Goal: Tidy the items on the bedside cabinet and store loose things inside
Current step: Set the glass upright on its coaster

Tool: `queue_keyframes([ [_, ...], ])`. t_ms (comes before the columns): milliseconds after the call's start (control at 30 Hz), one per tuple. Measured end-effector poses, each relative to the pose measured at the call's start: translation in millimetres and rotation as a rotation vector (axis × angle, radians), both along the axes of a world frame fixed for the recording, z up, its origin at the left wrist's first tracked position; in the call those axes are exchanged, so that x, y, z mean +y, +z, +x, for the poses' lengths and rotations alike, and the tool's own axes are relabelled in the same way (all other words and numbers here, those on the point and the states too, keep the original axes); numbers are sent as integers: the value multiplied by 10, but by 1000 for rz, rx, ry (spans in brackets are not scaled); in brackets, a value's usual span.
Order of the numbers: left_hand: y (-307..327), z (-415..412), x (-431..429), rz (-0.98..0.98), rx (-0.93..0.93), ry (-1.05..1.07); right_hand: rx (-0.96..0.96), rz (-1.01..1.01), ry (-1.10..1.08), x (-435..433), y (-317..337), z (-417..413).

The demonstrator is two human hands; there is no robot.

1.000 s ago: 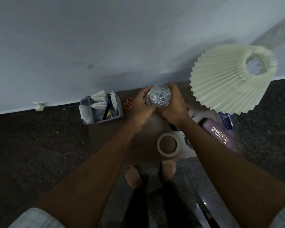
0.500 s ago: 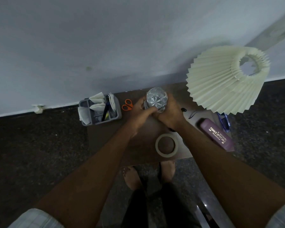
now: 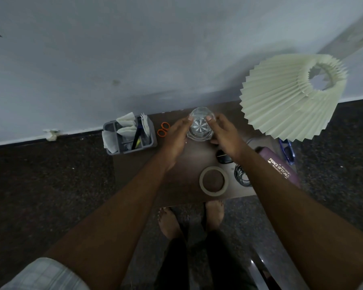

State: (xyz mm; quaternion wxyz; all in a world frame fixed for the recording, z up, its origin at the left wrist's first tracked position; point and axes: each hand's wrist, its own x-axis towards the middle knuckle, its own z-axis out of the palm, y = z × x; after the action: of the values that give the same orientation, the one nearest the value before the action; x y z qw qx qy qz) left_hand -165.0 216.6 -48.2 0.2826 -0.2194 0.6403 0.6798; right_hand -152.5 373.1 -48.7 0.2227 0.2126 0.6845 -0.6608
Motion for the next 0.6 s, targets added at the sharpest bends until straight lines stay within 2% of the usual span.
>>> queue_keyframes([
  [300,7,-4,-5,-62,27,-40,6,47,-57,-63,-41,-7],
  [467,16,-51,54,-87,53,6,27,40,-55,-32,20,6],
  [600,72,-30,71,-176,83,79,93,37,-154,-7,79,101],
])
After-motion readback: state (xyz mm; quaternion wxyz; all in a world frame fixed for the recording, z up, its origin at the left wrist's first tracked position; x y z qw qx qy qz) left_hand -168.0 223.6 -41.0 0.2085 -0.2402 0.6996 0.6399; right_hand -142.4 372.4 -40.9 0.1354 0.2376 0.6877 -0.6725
